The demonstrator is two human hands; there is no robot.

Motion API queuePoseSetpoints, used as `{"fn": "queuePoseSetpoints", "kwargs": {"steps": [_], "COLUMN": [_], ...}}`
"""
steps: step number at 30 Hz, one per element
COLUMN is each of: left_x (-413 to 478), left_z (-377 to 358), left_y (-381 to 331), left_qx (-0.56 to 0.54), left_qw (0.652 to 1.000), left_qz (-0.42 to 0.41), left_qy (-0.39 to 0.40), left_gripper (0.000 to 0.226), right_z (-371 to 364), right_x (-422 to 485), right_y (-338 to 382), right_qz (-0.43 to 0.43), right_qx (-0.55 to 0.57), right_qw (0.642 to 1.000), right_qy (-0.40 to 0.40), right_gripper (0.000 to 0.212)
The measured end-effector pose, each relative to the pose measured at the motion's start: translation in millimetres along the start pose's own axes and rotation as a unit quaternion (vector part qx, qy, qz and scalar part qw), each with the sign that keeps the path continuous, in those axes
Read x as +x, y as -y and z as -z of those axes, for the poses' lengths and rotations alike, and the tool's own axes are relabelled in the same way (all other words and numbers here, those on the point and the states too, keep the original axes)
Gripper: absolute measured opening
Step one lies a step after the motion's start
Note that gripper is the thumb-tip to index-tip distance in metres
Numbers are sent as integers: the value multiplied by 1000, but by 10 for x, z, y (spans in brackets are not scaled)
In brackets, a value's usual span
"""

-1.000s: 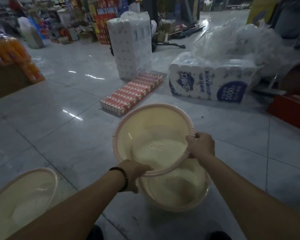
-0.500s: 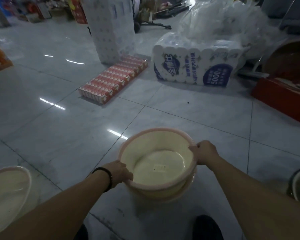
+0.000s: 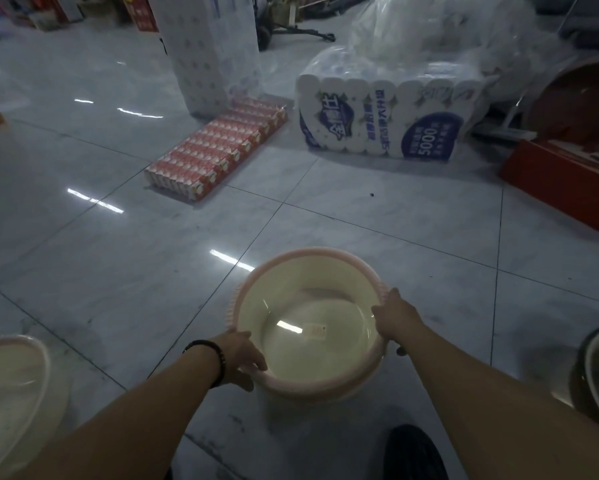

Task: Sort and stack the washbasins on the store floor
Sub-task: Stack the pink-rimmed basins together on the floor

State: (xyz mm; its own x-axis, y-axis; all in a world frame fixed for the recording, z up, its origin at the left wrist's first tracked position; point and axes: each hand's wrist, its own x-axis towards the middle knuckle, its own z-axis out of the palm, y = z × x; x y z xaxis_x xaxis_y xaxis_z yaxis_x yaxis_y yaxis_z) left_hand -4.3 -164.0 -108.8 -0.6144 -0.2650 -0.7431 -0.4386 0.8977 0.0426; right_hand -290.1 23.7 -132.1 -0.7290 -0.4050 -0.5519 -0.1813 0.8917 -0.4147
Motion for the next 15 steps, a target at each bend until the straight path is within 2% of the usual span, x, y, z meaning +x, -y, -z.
{"fn": "queuePoseSetpoints", "kwargs": {"steps": [6,8,12,15], "left_x": [181,241,240,178], "left_z": [-105,-97,-40,-50], "left_y": [-88,-138,-171,-198], "left_qx": [-4,-21,-44,-67], "left_qw": [999,998,995,993], "left_qz": [12,31,54,56], "left_qy": [41,50,72,83], "left_gripper": [47,43,39,36], "right_z": [-187,-168,-138,-163], "right_x": [180,127,91,28], "right_y": [-76,-33,11,46], "right_qz": [-43,-48,-74,-77], "right_qx": [-110,-141,-125,-106], "right_qw": [991,987,989,990], "right_qy": [62,57,40,55], "right_gripper": [87,84,46,30]}}
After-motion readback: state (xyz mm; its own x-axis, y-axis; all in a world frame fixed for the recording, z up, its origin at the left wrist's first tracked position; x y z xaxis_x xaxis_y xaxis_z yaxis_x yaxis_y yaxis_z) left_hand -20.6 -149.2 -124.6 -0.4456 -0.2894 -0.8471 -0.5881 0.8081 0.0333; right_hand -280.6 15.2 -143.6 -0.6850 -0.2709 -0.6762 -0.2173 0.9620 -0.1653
